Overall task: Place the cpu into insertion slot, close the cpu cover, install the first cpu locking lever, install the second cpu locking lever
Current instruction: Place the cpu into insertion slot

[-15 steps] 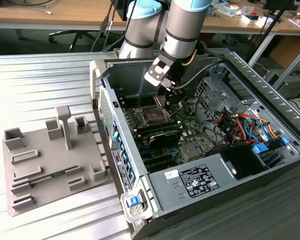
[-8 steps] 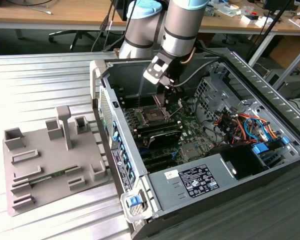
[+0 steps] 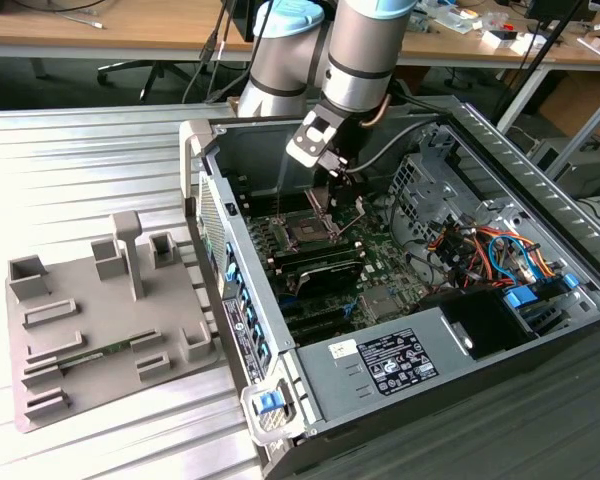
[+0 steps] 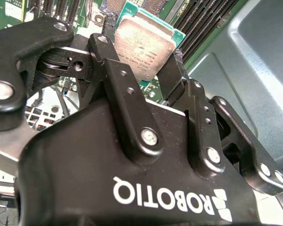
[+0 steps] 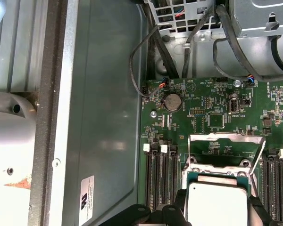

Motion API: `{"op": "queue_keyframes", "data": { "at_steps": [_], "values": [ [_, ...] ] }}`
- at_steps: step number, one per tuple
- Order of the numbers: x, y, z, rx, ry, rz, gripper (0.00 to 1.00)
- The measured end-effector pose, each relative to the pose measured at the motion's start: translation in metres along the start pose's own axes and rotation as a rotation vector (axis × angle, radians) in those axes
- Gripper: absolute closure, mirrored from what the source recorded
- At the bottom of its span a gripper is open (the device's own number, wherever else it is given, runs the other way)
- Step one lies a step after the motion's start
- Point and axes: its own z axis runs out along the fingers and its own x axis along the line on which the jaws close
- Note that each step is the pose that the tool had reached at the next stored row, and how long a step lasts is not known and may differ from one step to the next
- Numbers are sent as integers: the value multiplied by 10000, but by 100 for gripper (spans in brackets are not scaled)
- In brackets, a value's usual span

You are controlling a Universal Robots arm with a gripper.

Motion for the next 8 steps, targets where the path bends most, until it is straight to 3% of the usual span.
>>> {"op": "queue_keyframes", "data": {
  "at_steps": [8],
  "values": [
    [0, -6, 22, 0, 1, 1, 45]
  ]
}}
